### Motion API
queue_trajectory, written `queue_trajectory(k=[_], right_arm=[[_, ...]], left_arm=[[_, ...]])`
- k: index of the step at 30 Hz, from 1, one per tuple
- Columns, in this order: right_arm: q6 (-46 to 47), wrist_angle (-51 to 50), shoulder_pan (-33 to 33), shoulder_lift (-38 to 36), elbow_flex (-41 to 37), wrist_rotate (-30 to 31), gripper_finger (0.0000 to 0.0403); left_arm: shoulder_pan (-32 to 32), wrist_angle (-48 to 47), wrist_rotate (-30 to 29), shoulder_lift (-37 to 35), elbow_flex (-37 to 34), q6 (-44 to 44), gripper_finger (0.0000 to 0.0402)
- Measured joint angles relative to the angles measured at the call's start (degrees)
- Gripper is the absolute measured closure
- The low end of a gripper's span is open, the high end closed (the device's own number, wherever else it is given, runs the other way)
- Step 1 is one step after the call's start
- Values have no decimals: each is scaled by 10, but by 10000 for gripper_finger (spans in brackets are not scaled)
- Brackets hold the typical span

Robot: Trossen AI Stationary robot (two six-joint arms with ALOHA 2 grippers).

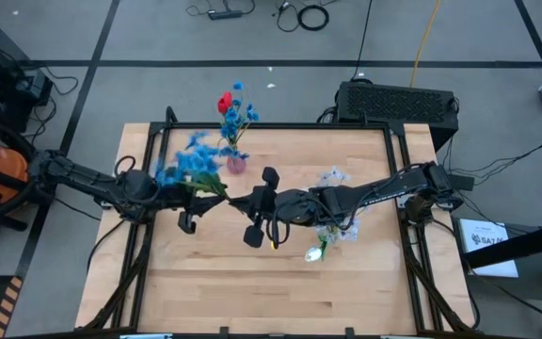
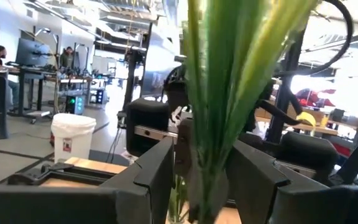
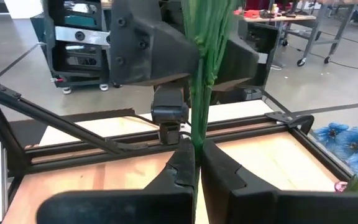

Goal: Sort flowers into vase by color
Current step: Put the blue flowers into the pink vase

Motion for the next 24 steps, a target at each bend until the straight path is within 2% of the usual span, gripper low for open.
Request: queue_trajectory(k=[17,20,24], right_arm=[[19,-23,0,0,-1,0,403],[36,-31,0,0,-1,0,403],[39,-35,0,0,-1,0,395]], left_arm=[[0,11,11,0,0,0,261],[0,10,10,0,0,0,288],[0,10,10,0,0,2,350]])
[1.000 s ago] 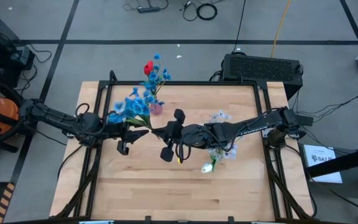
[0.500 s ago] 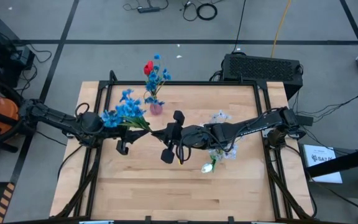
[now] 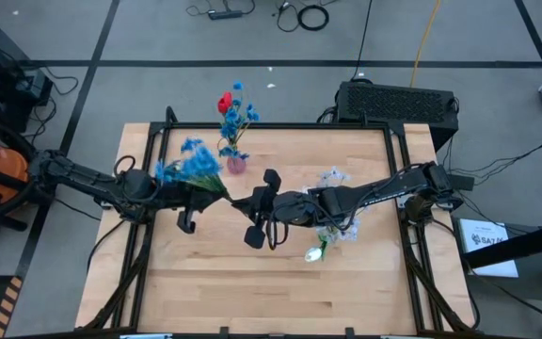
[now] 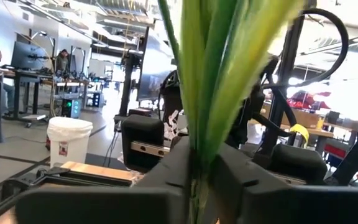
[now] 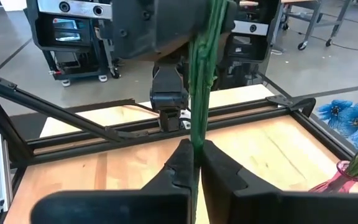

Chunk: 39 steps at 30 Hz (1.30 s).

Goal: Sort flowers into vase by color
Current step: Put the blue flowers into the pink vase

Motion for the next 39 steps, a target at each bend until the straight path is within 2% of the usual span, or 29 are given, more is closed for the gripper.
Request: queue_trajectory(k=[2,4,12,19,22,25,28,33,35,39], right_arm=[[0,-4,0,0,0,0,387],[0,-5,0,0,0,0,377],[9,-50,-9,-17,0,-3,313],[-3,-95,-29,-94,0,7,257],[-7,-114,-36,-134,0,43,251],[-3,-171,-43,-181,0,100,256],[35,-262,-47,-223,0,138,278],[78,-404,-43,-285,-7,160,357],[91,-423,-33,-311,-28,166,389],[102,-381,-8,-368,-111,169,392]], left_arm=[[0,-3,-1,0,0,3,380],[0,-6,-1,0,0,1,389],[0,-13,-4,-13,0,4,387],[17,-77,-6,-68,0,3,387],[26,-113,-5,-98,1,3,387],[35,-157,-6,-127,1,16,388],[37,-205,-6,-153,1,30,388],[37,-253,-7,-179,1,29,388],[37,-260,-10,-183,1,29,388],[37,-267,-14,-185,1,30,388]])
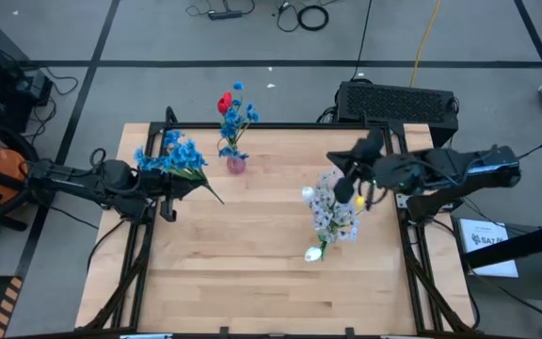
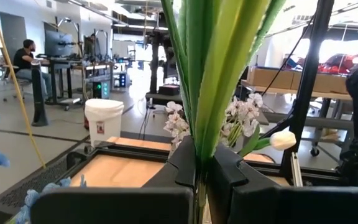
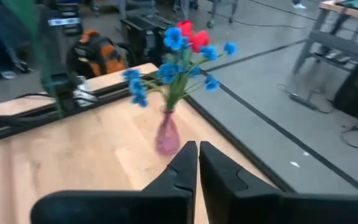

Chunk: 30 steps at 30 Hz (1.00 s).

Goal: Sort flowers into vase by color
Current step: Put the blue flowers into the pink vase

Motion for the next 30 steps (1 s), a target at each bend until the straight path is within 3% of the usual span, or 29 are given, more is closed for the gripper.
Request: queue_trajectory(k=[8,13,20,27,30], right_arm=[[16,188,27,-169,-245,72,401],[-1,321,26,-295,-381,78,402],[0,412,26,-425,-544,40,402],[1,443,26,-496,-656,19,403],[1,440,26,-504,-694,-30,403]], left_arm=[[0,0,-11,0,0,-1,388],[0,0,-36,0,0,-1,388],[0,0,-66,0,0,0,388],[0,0,-68,0,0,0,388],[0,0,-69,1,0,0,388]])
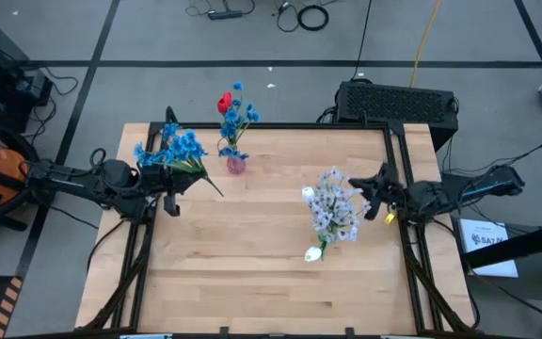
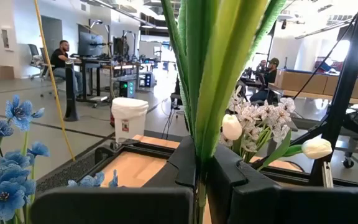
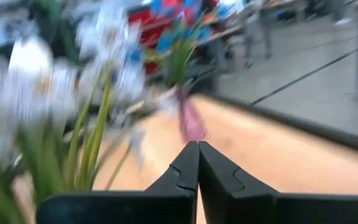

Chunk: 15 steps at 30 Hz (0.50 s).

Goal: Sort flowers into vase by color
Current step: Put the blue flowers into the pink vase

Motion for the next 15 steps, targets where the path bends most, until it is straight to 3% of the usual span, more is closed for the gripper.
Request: queue_trajectory(k=[7,11,15], right_arm=[[-1,-11,0,0,-59,-100,403],[0,-53,0,1,-61,-164,403],[15,-61,0,3,-61,-181,403]], left_arm=[[0,-27,-13,0,0,1,388],[0,-65,-66,4,0,0,388],[0,-67,-133,5,-1,37,388]])
